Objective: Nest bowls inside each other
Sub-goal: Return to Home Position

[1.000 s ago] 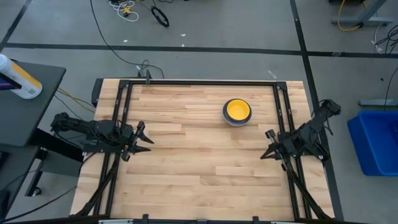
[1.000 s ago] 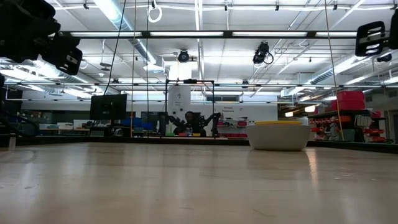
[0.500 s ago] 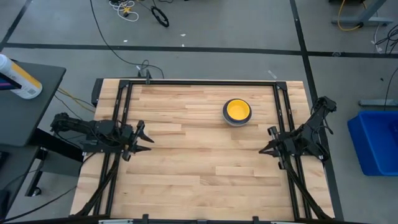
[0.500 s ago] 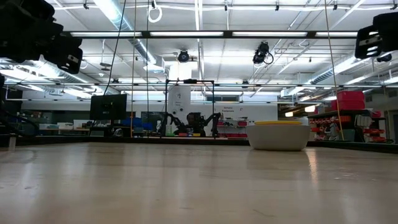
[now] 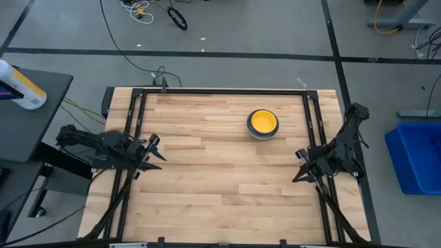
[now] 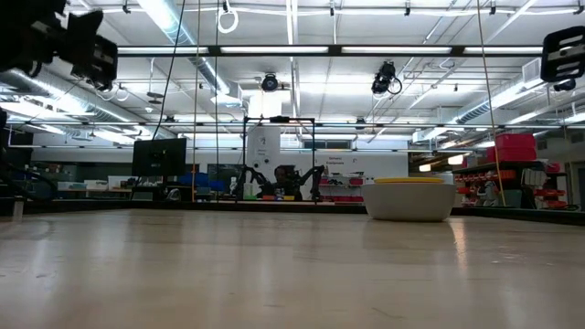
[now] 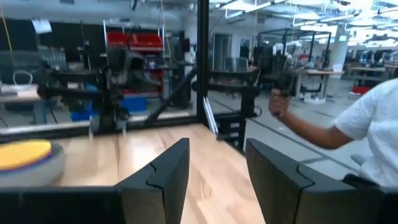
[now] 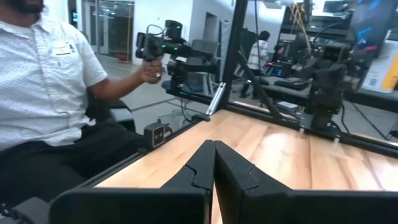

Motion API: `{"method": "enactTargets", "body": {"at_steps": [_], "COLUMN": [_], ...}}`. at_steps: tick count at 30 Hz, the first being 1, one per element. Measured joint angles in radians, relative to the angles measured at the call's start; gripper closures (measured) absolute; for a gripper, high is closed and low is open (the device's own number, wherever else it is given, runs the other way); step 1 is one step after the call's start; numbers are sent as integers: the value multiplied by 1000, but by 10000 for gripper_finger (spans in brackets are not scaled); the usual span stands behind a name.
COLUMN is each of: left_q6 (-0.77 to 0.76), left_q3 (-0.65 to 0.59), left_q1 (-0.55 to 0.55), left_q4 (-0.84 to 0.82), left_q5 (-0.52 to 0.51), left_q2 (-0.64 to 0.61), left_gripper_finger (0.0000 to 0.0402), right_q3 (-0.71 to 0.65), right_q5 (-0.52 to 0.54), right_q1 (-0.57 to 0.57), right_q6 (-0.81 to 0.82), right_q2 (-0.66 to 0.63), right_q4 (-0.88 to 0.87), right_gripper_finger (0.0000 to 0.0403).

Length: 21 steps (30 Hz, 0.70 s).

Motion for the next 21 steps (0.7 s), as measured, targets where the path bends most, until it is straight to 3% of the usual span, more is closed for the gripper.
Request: {"method": "enactTargets", "body": {"at_steps": [4, 8, 16, 21], "left_q6": [-9, -30, -55, -84], "left_q3": [94, 133, -38, -51], "left_q1": [0, 0, 0, 0], "left_q4": [-145, -177, 33, 21], "left_q5": [-17, -20, -69, -110], "left_q2": [0, 0, -1, -2], "left_gripper_finger": [235, 235, 235, 235], "right_q3": [0, 0, 0, 0], "right_q5": [33, 80, 112, 112], "right_q1": [30, 58, 88, 105], "right_q6": [1, -2, 28, 39], "right_q2": [0, 0, 0, 0], "right_q4": [3, 7, 8, 8], "right_gripper_finger": [390, 390, 390, 390]}}
